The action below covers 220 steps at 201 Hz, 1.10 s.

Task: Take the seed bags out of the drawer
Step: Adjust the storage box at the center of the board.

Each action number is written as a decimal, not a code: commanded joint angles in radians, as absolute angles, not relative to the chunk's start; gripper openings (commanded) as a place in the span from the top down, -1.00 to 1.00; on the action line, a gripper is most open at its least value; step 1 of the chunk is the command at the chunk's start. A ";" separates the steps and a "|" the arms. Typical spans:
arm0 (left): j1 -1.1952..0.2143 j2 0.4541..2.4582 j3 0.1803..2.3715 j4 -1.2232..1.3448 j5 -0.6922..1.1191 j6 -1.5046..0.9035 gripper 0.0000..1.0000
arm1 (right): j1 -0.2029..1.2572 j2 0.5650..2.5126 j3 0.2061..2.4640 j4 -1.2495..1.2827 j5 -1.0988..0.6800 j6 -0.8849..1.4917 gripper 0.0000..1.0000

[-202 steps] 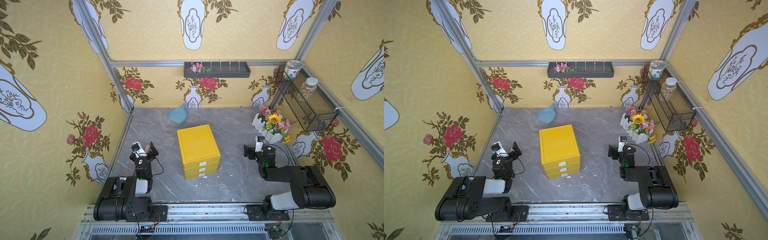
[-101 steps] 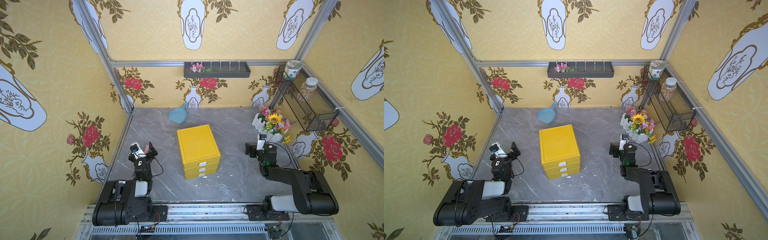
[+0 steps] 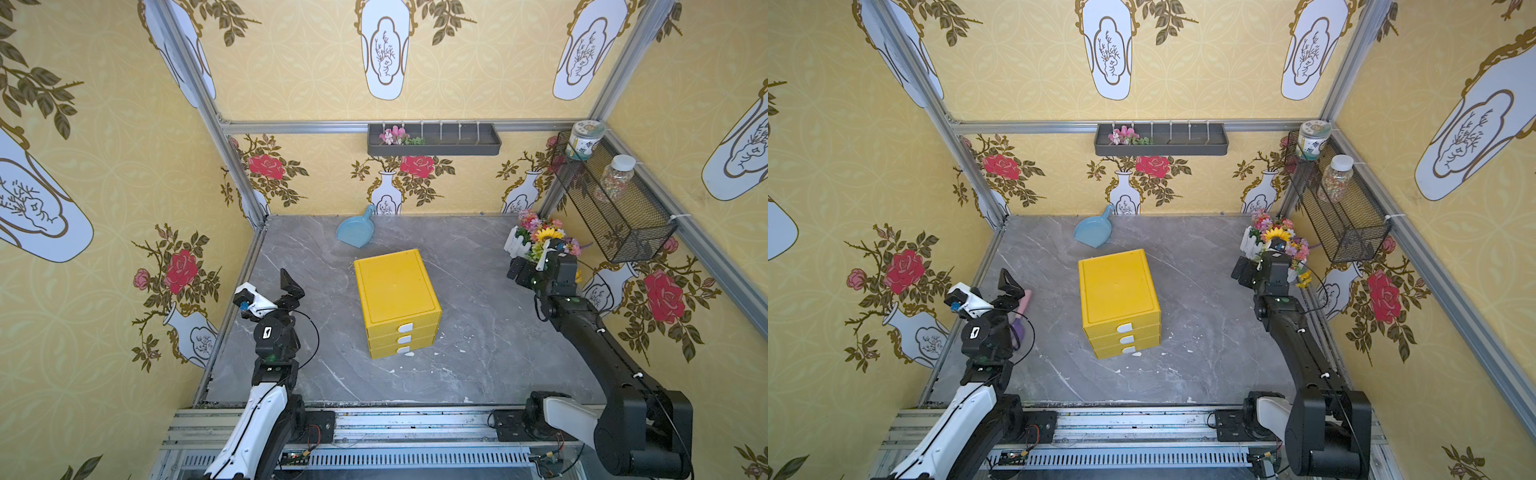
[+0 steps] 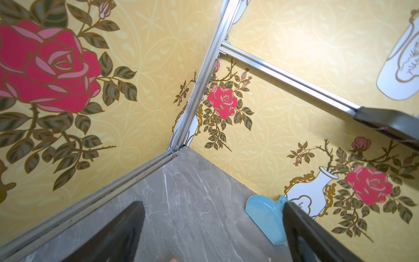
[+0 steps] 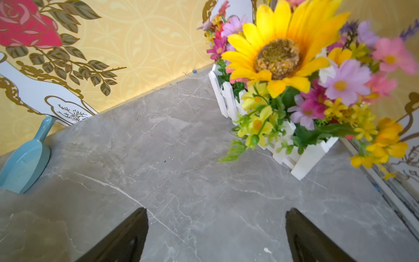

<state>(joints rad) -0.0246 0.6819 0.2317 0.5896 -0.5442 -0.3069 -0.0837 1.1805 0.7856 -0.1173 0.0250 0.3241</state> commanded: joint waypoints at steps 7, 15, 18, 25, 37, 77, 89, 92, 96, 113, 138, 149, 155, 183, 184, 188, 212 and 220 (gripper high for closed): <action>-0.025 0.709 0.380 0.056 -0.525 -0.575 -1.00 | -0.083 1.227 0.845 -0.376 -0.147 0.415 -0.98; -0.026 0.732 0.415 0.009 -0.467 -0.598 -1.00 | -0.081 1.230 0.845 -0.387 -0.186 0.434 -0.90; -0.026 0.740 0.426 -0.006 -0.445 -0.610 -1.00 | -0.081 1.231 0.844 -0.389 -0.200 0.443 -0.86; -0.026 0.754 0.451 -0.039 -0.392 -0.639 -1.00 | -0.082 1.228 0.838 -0.391 -0.234 0.461 -0.78; -0.026 0.773 0.484 -0.086 -0.302 -0.712 -0.93 | -0.080 1.226 0.829 -0.392 -0.298 0.488 -0.66; -0.069 0.795 0.478 -0.124 0.001 -0.927 -0.52 | -0.024 1.214 0.785 -0.371 -0.438 0.559 -0.48; -0.103 0.786 0.453 -0.118 0.048 -0.967 -0.37 | 0.015 1.206 0.770 -0.364 -0.442 0.580 -0.48; -0.111 0.785 0.447 -0.118 0.062 -0.973 -0.32 | 0.023 1.206 0.766 -0.361 -0.442 0.584 -0.48; -0.120 0.783 0.439 -0.118 0.075 -0.985 -0.28 | 0.042 1.206 0.761 -0.358 -0.442 0.592 -0.48; -0.172 0.783 0.406 -0.118 0.133 -1.014 -0.04 | 0.111 1.214 0.745 -0.341 -0.429 0.624 -0.48; -0.267 0.778 0.355 -0.121 0.174 -1.058 0.26 | 0.219 1.251 0.718 -0.286 -0.405 0.674 -0.49; -0.311 0.771 0.333 -0.120 0.176 -1.084 0.36 | 0.259 1.279 0.715 -0.261 -0.395 0.693 -0.48; -0.335 0.766 0.320 -0.114 0.175 -1.100 0.41 | 0.281 1.298 0.715 -0.249 -0.393 0.700 -0.47; -0.416 0.750 0.266 -0.047 0.195 -1.154 0.53 | 0.363 1.384 0.752 -0.224 -0.374 0.719 -0.45; -0.418 0.750 0.264 -0.044 0.197 -1.156 0.53 | 0.365 1.386 0.755 -0.224 -0.373 0.718 -0.44; -0.425 0.750 0.258 -0.032 0.204 -1.160 0.54 | 0.373 1.398 0.764 -0.225 -0.370 0.717 -0.44; -0.449 0.775 0.252 -0.008 0.235 -1.160 0.57 | 0.404 1.470 0.830 -0.244 -0.351 0.707 -0.40; -0.449 0.785 0.257 -0.008 0.243 -1.151 0.57 | 0.405 1.494 0.849 -0.250 -0.351 0.703 -0.40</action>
